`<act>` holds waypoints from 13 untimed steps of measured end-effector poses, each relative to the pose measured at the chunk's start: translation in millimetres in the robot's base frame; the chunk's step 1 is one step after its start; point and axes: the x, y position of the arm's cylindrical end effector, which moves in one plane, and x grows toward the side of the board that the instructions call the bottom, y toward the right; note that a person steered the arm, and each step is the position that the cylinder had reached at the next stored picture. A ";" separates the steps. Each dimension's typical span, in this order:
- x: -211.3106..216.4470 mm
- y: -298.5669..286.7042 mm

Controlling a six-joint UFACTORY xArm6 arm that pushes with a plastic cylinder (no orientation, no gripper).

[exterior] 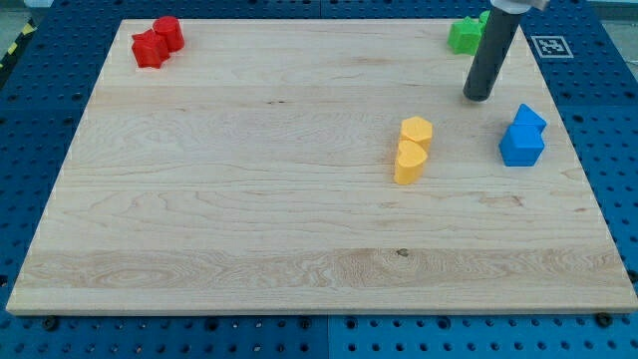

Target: Place the hexagon at the center left side of the board

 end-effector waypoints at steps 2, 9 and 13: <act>43.5 -23.9; 71.7 -122.7; 42.1 -192.4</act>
